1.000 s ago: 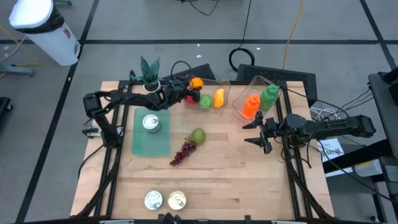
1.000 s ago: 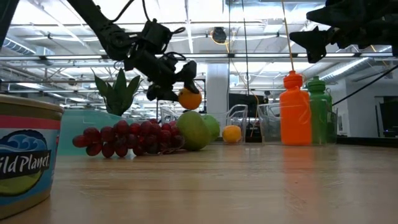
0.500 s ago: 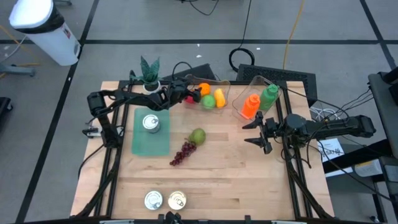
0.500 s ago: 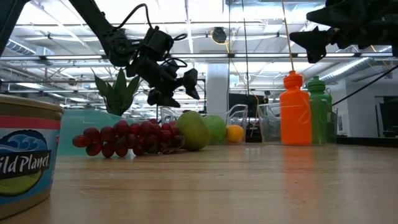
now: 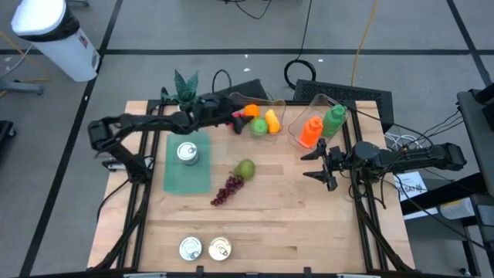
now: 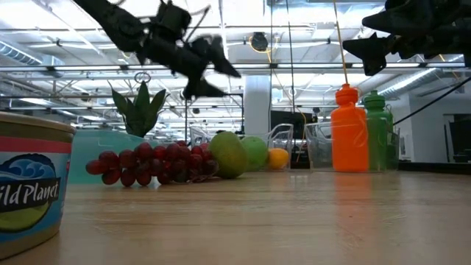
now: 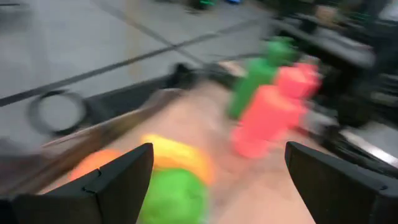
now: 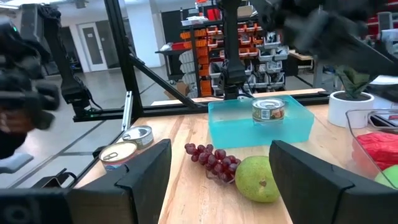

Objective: Pick & Place Food Item
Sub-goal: Put the green pear into the left transparent bin

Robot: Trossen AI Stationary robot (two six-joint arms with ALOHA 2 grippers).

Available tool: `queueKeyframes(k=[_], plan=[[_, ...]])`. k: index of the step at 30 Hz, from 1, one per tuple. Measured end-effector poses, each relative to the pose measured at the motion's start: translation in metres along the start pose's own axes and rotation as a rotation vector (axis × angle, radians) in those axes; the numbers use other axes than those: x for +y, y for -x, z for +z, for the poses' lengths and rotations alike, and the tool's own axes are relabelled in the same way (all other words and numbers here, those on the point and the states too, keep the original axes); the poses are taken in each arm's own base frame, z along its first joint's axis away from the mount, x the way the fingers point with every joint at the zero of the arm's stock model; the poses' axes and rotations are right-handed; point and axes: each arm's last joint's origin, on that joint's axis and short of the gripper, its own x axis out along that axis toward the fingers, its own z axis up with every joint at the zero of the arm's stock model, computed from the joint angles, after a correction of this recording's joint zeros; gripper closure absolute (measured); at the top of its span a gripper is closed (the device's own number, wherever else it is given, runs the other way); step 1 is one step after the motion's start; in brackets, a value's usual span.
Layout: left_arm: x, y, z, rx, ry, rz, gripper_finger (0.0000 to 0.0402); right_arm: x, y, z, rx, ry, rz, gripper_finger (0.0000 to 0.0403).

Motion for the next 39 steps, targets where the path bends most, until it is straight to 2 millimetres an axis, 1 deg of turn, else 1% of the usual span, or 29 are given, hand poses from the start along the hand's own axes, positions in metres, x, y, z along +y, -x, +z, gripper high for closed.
queueKeyframes(k=[3, 7, 9, 12, 17, 21, 25, 30, 34, 39], plan=[[-0.017, 0.02, 0.01, 0.013, -0.083, -0.141, 0.0029, 0.0, 0.0, 0.0, 0.0, -0.001, -0.001, 0.0147], [-0.043, 0.049, 0.006, -0.011, -0.172, -0.231, 0.0023, 0.0, 0.0, 0.0, 0.001, -0.006, 0.0, 0.0147], [-0.053, 0.064, -0.001, -0.029, -0.211, -0.238, 0.0024, 0.0, 0.0, 0.0, 0.0, -0.006, -0.001, 0.0147], [-0.065, 0.084, -0.017, -0.043, -0.234, -0.247, 0.003, 0.0, 0.0, 0.0, 0.001, -0.004, -0.001, 0.0147], [-0.076, 0.113, -0.048, -0.055, -0.246, -0.292, 0.0036, 0.0, 0.0, 0.0, -0.001, 0.012, -0.003, 0.0147], [-0.075, 0.136, -0.068, -0.06, -0.281, -0.332, 0.0029, 0.0, 0.0, 0.001, -0.01, 0.026, -0.001, 0.0147], [-0.069, 0.162, -0.074, -0.142, -0.285, -0.335, 0.0023, 0.0, 0.0, 0.001, -0.014, 0.058, 0.0, 0.0147], [-0.059, 0.189, -0.079, -0.24, -0.296, -0.359, 0.0029, 0.0, 0.0, 0.002, -0.022, 0.02, 0.001, 0.0147], [-0.053, 0.2, -0.085, -0.277, -0.277, -0.379, 0.0036, 0.0, 0.0, 0.003, -0.031, 0.017, 0.002, 0.0147], [-0.049, 0.202, -0.091, -0.256, -0.193, -0.397, 0.0031, 0.0, -0.002, 0.004, -0.052, 0.017, 0.005, 0.0147]])
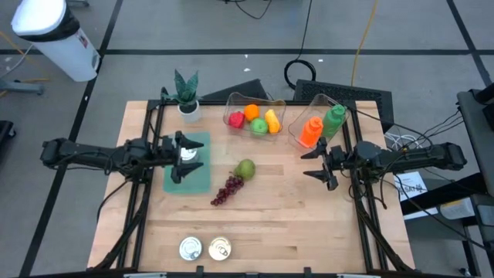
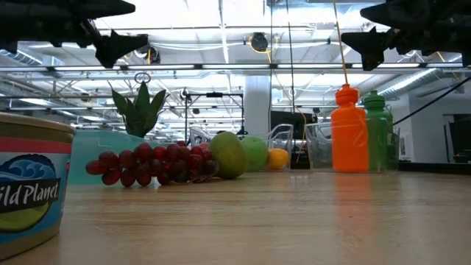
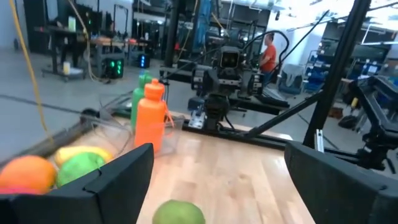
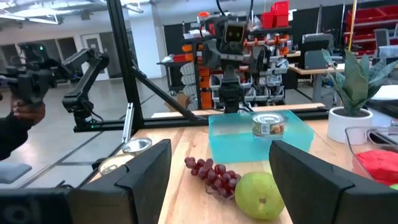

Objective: Pick & Place Food Item
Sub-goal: Put the green pear into the left transparent bin

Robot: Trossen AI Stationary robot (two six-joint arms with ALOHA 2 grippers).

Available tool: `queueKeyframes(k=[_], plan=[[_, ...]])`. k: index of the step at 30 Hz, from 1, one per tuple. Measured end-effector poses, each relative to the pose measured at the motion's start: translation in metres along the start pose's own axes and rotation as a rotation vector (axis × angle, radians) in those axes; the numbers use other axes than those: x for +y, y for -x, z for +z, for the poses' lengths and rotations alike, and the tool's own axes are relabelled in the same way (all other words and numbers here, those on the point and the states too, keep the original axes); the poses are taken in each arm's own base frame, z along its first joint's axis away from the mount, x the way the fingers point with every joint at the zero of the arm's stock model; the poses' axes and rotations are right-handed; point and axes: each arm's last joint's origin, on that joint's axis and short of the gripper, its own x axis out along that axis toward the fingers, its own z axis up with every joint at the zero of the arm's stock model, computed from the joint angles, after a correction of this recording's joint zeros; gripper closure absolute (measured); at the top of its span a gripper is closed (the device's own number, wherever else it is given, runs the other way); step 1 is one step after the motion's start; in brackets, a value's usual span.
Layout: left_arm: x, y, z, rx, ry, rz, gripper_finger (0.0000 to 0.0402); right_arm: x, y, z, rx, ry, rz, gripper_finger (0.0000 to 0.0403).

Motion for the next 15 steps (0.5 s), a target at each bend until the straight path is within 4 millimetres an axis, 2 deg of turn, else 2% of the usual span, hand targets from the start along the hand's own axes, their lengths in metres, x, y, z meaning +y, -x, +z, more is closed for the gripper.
queueKeyframes(k=[10, 15], plan=[[0.0, -0.004, -0.005, 0.036, 0.222, -0.002, 0.0022, 0.002, -0.028, -0.012, -0.001, -0.036, 0.036, 0.0147], [0.0, -0.004, -0.007, 0.054, 0.335, -0.013, 0.0018, 0.001, -0.035, -0.017, 0.005, -0.018, 0.035, 0.0147]])
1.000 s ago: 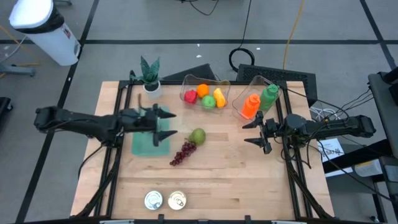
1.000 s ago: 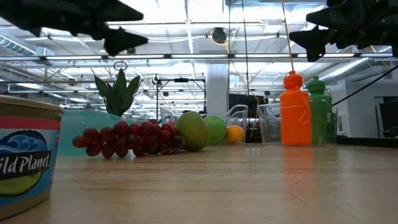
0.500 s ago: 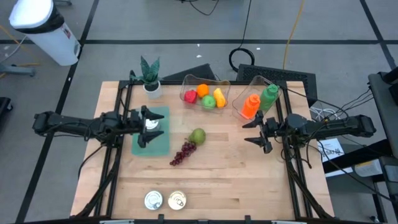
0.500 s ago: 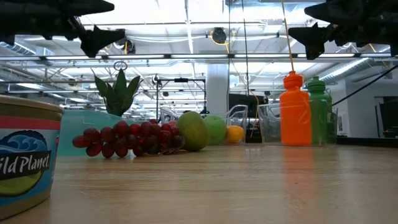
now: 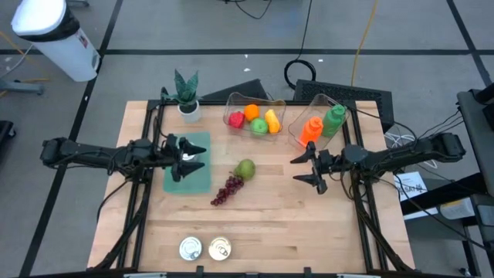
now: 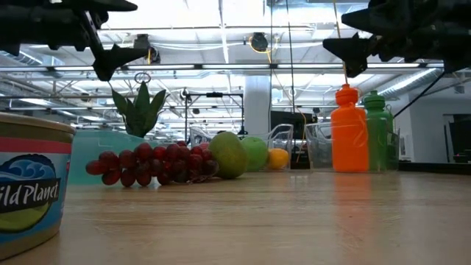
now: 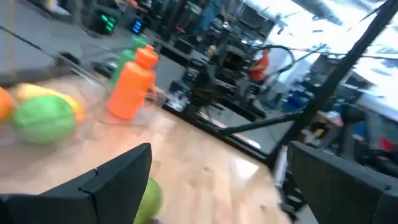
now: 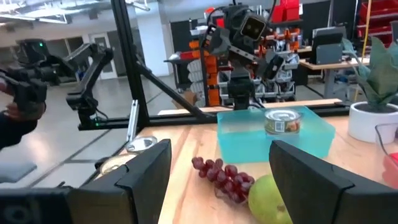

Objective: Pick & Place Food Item
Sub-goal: Put the green pear into the left transparent bin

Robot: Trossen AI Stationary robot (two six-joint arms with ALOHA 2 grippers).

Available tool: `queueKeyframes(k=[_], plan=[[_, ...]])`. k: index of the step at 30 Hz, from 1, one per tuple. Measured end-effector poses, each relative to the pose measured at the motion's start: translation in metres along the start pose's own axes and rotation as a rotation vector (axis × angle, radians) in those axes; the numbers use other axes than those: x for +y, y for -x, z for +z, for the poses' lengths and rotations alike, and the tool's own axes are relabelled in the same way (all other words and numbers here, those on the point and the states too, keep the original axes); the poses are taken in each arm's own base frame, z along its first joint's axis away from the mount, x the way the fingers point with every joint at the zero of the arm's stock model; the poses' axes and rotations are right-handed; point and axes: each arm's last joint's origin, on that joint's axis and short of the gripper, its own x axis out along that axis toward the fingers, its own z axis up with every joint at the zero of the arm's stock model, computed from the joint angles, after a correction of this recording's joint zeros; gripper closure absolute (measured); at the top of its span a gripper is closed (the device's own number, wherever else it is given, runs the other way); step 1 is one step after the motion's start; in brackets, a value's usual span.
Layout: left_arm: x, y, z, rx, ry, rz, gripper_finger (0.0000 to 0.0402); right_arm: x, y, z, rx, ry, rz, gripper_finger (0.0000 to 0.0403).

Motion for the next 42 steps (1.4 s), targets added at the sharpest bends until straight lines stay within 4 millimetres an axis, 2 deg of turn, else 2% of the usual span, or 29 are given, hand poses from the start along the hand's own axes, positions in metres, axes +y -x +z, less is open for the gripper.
queueKeyframes(k=[5, 8, 13, 17, 21, 25, 31, 37, 42], plan=[[-0.003, 0.0, -0.002, 0.058, 0.032, -0.087, 0.0014, 0.0, 0.0, -0.002, 0.018, 0.032, -0.003, 0.0147], [-0.008, 0.001, -0.005, 0.112, 0.066, -0.165, 0.0018, -0.001, -0.001, -0.003, 0.022, -0.034, -0.006, 0.0147], [-0.012, 0.002, -0.012, 0.145, 0.095, -0.141, 0.0028, -0.004, -0.012, -0.015, 0.095, -0.043, -0.133, 0.0147], [-0.013, 0.002, -0.012, 0.116, 0.053, -0.102, 0.0027, -0.007, -0.031, -0.018, 0.11, -0.053, -0.183, 0.0147], [-0.012, 0.002, -0.012, 0.103, 0.026, -0.084, 0.0024, -0.006, -0.053, -0.021, 0.123, -0.017, -0.097, 0.0147], [-0.012, 0.002, -0.012, 0.103, 0.011, -0.085, 0.0029, 0.001, -0.081, -0.034, 0.23, 0.083, -0.059, 0.0147], [-0.012, 0.002, -0.013, 0.115, 0.009, -0.078, 0.0038, -0.003, -0.128, -0.043, 0.405, 0.137, -0.197, 0.0141], [-0.01, 0.002, -0.017, 0.149, 0.006, -0.059, 0.0034, -0.015, -0.155, -0.044, 0.533, 0.178, -0.234, 0.009], [-0.01, 0.002, -0.017, 0.152, 0.005, -0.056, 0.004, -0.025, -0.171, -0.062, 0.595, 0.249, -0.233, 0.004]])
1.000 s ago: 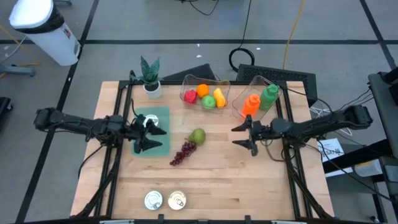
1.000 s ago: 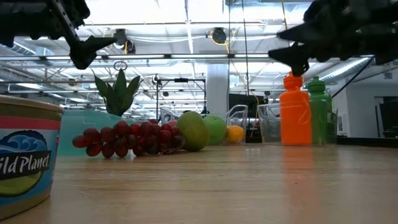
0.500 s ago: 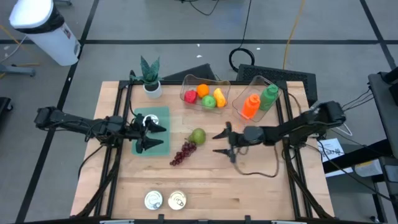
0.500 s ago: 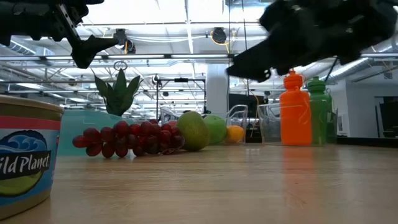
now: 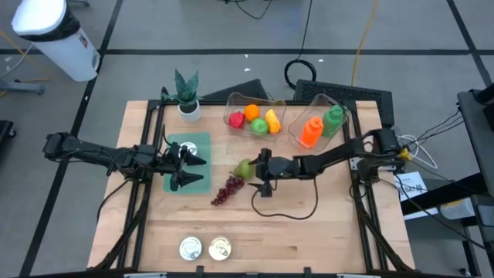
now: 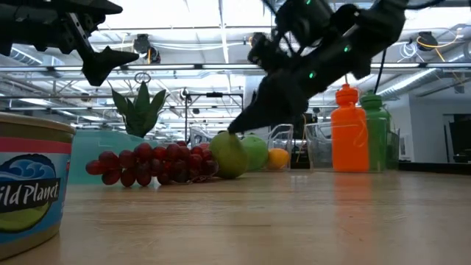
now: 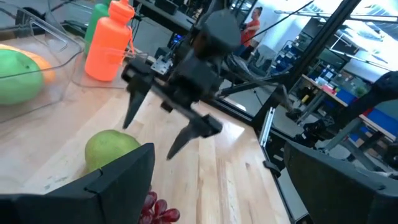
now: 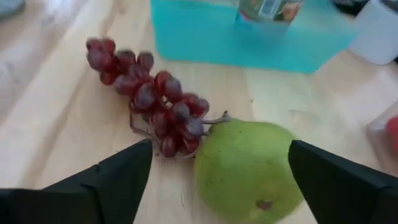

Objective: Pick & Place Food Item
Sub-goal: Put the green pear into the left transparent bin

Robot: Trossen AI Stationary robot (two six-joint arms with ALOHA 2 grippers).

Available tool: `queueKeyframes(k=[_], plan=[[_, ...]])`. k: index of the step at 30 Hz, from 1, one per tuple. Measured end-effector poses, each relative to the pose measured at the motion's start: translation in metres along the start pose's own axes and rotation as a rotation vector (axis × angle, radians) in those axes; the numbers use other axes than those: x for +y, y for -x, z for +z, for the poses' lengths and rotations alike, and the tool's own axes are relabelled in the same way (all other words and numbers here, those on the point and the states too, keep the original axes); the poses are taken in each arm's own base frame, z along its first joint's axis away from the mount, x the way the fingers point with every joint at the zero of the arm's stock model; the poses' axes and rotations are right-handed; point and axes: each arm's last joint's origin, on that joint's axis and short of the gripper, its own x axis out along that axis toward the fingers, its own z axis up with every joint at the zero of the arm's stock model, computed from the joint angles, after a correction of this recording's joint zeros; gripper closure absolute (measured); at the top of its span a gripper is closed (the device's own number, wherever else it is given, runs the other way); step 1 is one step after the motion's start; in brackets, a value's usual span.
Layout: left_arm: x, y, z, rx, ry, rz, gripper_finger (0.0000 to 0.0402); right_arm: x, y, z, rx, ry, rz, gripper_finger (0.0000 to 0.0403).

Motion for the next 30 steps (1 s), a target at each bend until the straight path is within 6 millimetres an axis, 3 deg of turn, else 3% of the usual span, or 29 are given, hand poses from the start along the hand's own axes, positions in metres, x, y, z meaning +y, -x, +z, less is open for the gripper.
queueKeyframes(k=[9, 14, 26, 30], plan=[[0.0, 0.0, 0.0, 0.0, -0.005, 0.0, 0.0035, -0.014, -0.028, -0.018, 0.089, -0.005, -0.064, 0.0005], [0.0, 0.0, 0.0, 0.0, -0.015, 0.001, 0.0041, -0.025, -0.028, -0.014, 0.063, 0.036, -0.137, 0.0007], [0.0, 0.0, 0.0, -0.005, -0.029, 0.002, 0.0039, -0.032, -0.029, -0.009, -0.011, 0.023, -0.12, 0.0008], [0.005, -0.004, -0.003, -0.005, -0.039, 0.108, 0.004, -0.029, -0.02, 0.001, -0.035, 0.038, -0.11, 0.0008]])
